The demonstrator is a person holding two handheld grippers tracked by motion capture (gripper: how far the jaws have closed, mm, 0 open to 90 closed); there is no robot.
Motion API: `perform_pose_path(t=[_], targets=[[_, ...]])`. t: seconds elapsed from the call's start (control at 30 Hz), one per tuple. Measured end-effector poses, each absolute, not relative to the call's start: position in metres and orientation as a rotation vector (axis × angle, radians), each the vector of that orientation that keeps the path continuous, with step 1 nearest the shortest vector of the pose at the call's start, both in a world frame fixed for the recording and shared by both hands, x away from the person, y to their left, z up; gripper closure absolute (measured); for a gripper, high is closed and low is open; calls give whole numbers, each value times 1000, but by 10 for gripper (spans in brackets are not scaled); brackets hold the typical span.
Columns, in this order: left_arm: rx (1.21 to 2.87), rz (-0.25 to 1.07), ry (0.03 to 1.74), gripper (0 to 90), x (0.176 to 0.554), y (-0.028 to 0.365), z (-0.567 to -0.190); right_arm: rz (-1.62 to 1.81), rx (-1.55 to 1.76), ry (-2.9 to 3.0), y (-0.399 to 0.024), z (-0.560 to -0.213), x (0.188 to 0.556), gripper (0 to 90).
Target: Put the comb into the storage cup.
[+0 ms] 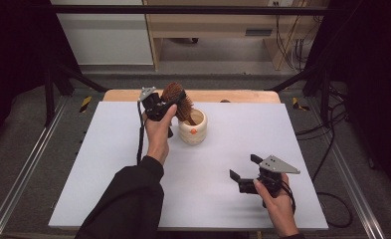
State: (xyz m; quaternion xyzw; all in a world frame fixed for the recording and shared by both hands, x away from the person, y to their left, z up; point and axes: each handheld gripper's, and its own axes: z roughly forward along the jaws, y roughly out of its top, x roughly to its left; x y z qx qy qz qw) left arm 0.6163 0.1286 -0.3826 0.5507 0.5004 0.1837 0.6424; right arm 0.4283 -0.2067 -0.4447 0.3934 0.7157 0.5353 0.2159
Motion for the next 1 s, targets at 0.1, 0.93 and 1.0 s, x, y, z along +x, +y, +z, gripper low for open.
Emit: perform_pose_path(t=[0.1, 0.93, 1.0], targets=[[1255, 417, 1140, 238, 616, 128, -383, 1484, 1090, 1984, -207, -445, 428, 41], [1274, 415, 1134, 39, 614, 128, -382, 1483, 1090, 1987, -206, -445, 428, 41], [1277, 418, 1132, 39, 614, 128, -382, 1484, 1090, 1987, -206, -445, 428, 41]])
